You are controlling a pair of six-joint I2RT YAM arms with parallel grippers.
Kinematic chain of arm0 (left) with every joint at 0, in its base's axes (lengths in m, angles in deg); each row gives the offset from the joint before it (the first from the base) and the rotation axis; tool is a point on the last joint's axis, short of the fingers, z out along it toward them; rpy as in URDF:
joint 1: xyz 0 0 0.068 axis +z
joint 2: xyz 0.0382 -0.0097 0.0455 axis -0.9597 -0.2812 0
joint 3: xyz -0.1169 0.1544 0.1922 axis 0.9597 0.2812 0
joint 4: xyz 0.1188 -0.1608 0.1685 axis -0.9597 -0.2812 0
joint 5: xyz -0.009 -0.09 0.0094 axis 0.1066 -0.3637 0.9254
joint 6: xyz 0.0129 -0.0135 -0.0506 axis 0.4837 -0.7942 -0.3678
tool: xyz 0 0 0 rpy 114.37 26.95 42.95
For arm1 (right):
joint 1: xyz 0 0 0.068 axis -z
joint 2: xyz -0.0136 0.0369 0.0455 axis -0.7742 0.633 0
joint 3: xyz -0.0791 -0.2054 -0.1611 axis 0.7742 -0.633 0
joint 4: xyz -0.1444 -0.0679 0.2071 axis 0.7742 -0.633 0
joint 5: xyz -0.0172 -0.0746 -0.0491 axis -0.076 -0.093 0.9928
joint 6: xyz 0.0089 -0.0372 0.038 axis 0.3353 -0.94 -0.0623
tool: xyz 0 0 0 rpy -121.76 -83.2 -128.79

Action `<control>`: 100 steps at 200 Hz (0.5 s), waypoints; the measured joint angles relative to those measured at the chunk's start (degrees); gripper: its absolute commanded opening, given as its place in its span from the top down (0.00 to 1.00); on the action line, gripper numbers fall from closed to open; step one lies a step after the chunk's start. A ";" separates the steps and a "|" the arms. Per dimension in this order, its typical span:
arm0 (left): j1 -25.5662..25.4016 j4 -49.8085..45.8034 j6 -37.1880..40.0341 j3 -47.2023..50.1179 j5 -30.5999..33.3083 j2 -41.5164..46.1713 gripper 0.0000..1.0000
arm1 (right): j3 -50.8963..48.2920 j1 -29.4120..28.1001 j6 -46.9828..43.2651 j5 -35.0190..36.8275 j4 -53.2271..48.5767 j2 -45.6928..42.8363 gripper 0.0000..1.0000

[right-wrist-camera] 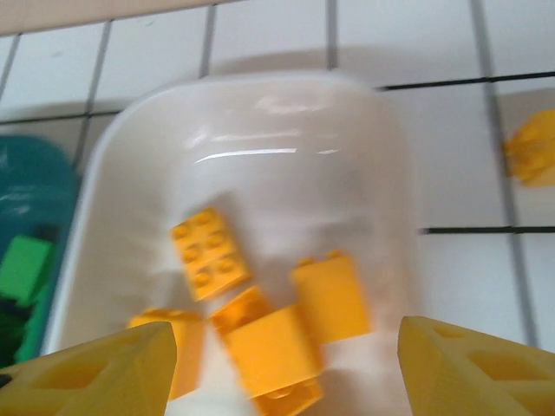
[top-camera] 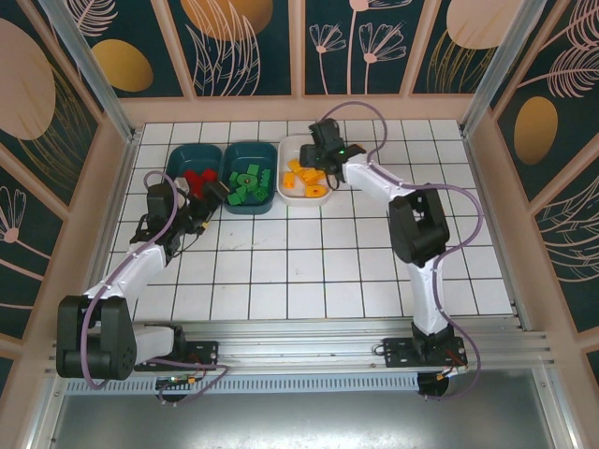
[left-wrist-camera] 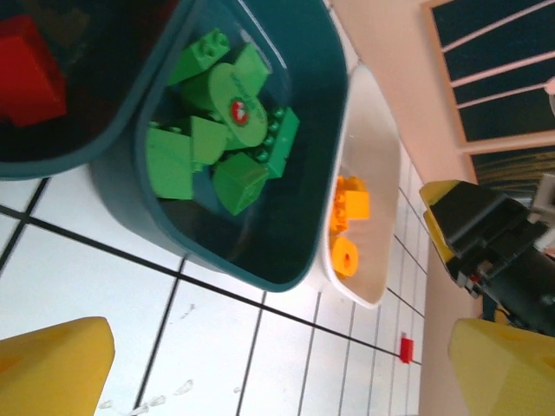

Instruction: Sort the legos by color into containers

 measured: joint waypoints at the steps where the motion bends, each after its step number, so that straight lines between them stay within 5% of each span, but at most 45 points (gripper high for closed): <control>1: 0.02 0.17 0.00 0.02 -0.17 0.00 0.01 | -0.02 0.13 -0.04 0.00 0.02 -0.02 0.29; 51: -2.64 3.26 0.52 0.09 -4.63 -0.39 0.01 | 8.07 13.40 -3.04 -0.70 -1.70 6.51 0.27; 100: -5.38 3.34 1.77 -1.66 -6.08 -3.02 0.02 | 22.69 15.23 -6.86 -2.80 -7.50 21.07 0.26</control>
